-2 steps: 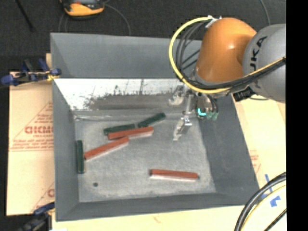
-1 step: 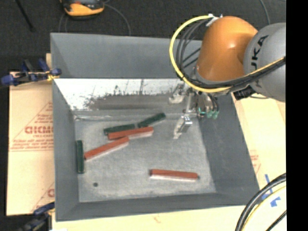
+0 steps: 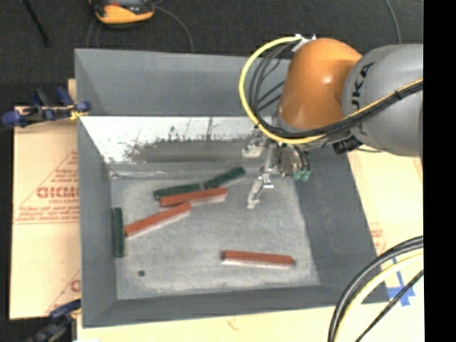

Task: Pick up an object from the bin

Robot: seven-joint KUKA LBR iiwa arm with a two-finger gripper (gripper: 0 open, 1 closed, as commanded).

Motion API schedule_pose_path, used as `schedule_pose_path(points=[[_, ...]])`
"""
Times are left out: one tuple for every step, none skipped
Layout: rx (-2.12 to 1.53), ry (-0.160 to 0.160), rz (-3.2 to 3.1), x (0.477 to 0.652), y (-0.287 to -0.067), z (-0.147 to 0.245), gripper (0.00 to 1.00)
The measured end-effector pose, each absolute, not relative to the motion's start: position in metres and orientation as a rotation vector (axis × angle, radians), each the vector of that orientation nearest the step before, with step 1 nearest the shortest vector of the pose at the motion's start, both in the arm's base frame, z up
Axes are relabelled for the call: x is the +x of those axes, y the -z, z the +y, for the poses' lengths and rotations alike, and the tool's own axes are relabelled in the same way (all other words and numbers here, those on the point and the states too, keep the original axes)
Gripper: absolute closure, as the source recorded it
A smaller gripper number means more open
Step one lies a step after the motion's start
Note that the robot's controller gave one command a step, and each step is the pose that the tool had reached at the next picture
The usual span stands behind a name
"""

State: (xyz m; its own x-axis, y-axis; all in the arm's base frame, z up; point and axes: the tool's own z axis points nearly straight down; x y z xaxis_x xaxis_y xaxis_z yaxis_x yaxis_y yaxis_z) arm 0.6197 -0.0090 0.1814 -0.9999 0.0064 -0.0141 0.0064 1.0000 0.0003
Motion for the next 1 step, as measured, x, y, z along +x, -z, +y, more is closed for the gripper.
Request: schedule_pose_path(points=[[0.228, -0.001, 3.132, 0.6244, -0.1378, -0.0047, 0.00]])
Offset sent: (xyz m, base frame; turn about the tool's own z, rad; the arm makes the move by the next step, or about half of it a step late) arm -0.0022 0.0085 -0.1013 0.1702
